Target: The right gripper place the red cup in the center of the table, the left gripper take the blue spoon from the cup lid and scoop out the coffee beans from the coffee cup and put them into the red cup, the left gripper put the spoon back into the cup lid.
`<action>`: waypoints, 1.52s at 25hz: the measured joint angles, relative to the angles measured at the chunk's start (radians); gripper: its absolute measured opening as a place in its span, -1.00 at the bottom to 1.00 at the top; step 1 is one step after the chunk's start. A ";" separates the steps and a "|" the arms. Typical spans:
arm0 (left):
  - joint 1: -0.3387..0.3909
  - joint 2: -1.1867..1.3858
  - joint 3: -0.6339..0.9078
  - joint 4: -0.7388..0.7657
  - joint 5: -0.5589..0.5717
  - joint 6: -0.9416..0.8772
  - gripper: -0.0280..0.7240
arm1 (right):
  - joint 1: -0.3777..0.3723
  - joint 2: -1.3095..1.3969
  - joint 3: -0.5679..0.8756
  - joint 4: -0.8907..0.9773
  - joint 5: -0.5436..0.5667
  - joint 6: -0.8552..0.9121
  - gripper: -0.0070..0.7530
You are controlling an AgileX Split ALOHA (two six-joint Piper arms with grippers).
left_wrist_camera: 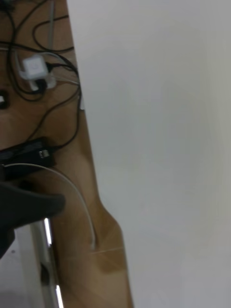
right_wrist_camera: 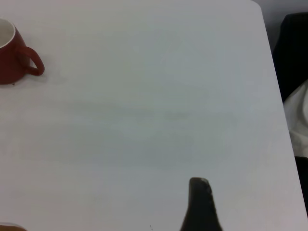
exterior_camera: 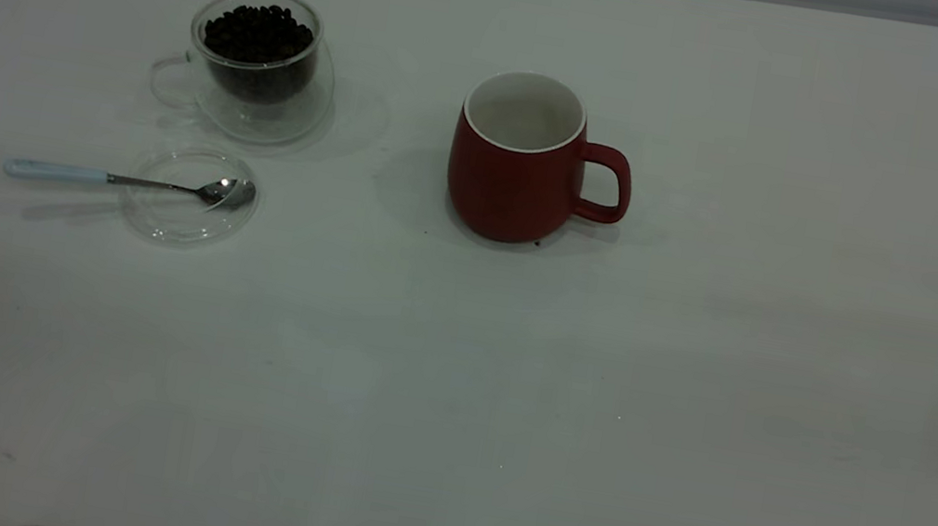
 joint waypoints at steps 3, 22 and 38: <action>0.000 -0.036 0.000 0.000 -0.002 -0.003 0.63 | 0.000 0.000 0.000 0.000 0.000 0.000 0.57; 0.057 -0.266 0.000 0.001 0.004 -0.003 0.63 | 0.000 0.000 0.000 0.000 0.000 -0.001 0.57; 0.085 -0.369 0.000 0.001 0.010 -0.003 0.63 | 0.000 0.000 0.000 0.000 0.000 -0.001 0.57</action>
